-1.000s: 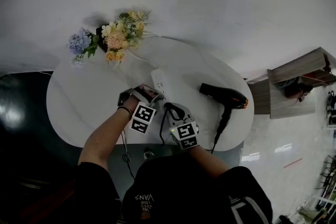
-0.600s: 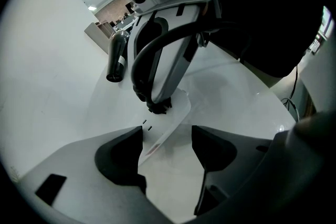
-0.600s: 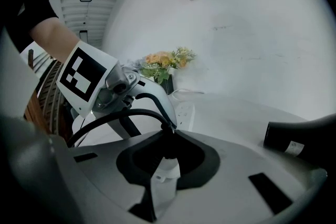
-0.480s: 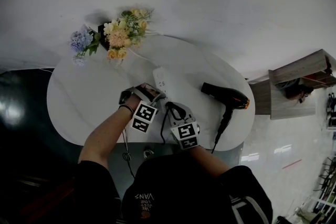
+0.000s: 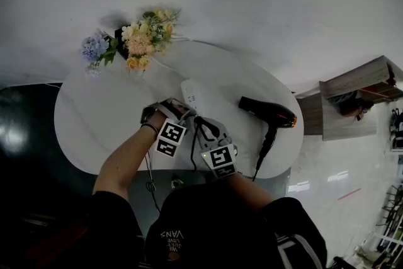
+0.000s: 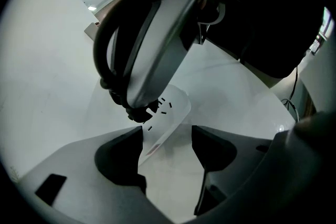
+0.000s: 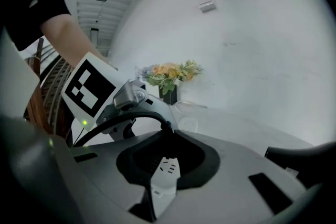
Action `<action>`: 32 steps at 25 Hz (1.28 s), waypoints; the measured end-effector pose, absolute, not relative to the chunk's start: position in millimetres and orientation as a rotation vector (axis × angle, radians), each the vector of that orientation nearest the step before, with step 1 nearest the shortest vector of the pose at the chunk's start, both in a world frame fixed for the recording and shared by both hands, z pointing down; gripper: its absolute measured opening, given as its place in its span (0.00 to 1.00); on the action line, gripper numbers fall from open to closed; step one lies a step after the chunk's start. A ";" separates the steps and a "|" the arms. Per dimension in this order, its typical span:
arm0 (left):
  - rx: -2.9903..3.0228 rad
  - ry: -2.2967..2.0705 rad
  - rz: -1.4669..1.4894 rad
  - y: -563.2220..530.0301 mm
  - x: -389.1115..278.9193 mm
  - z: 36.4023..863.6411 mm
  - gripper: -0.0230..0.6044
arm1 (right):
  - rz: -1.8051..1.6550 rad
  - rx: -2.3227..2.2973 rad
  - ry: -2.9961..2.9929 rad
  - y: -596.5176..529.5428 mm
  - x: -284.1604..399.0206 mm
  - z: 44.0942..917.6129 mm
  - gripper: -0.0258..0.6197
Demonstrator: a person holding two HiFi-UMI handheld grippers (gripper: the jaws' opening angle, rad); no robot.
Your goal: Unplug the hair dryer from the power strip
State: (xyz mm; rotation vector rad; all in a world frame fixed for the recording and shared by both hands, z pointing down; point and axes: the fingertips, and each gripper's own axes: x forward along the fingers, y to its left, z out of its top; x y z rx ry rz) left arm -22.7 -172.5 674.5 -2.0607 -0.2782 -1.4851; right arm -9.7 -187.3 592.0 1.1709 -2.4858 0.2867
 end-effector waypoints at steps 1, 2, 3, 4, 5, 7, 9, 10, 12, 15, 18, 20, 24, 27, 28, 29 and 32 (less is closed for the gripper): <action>-2.062 -0.278 -1.485 -171.5 -21.9 674.4 0.52 | 0.300 1.172 -2.490 -187.3 -8.7 592.2 0.15; -2.063 -0.277 -1.483 -171.0 -21.4 674.3 0.52 | 0.313 1.172 -2.493 -186.4 -7.9 593.5 0.15; -2.064 -0.276 -1.482 -171.2 -21.5 674.2 0.52 | 0.327 1.172 -2.493 -185.3 -7.5 594.8 0.15; -2.064 -0.274 -1.482 -171.4 -22.2 674.1 0.52 | 0.340 1.176 -2.489 -184.2 -7.2 595.6 0.15; -2.063 -0.274 -1.481 -171.4 -22.6 674.1 0.52 | 0.345 1.182 -2.482 -183.3 -6.3 595.3 0.15; -2.057 -0.275 -1.470 -171.1 -22.2 673.9 0.52 | 0.339 1.194 -2.473 -182.0 -3.8 593.0 0.15; -2.045 -0.271 -1.448 -169.9 -22.6 672.8 0.52 | 0.344 1.200 -2.486 -179.7 -3.3 591.1 0.15; -2.043 -0.270 -1.437 -168.0 -23.3 672.3 0.52 | 0.347 1.200 -2.492 -178.1 -3.3 590.5 0.15; -2.059 -0.265 -1.414 -162.0 -24.1 670.4 0.52 | 0.358 1.207 -2.495 -175.1 -1.8 589.5 0.15; -2.121 -0.193 -1.377 -155.8 -23.6 661.2 0.52 | 0.373 1.220 -2.485 -170.9 2.0 584.0 0.15; -2.197 -0.043 -1.329 -155.3 -24.8 644.1 0.52 | 0.374 1.232 -2.486 -163.7 3.9 577.9 0.15; -2.244 0.075 -1.284 -157.6 -26.0 630.2 0.51 | 0.371 1.243 -2.488 -159.1 4.6 573.6 0.15; -2.325 0.279 -1.172 -157.0 -29.5 599.9 0.44 | 0.375 1.277 -2.490 -150.2 5.4 565.2 0.15; -2.386 0.422 -1.080 -151.7 -33.0 578.1 0.39 | 0.387 1.311 -2.495 -141.8 6.9 558.6 0.15; -2.409 0.473 -1.049 -149.2 -34.6 570.4 0.37 | 0.391 1.322 -2.500 -138.9 7.5 556.1 0.15; -2.429 0.522 -1.019 -146.4 -36.5 562.6 0.34 | 0.397 1.334 -2.504 -136.0 8.5 553.4 0.15; -2.464 0.662 -0.924 -137.2 -43.7 538.8 0.23 | 0.402 1.371 -2.508 -126.6 12.9 544.2 0.15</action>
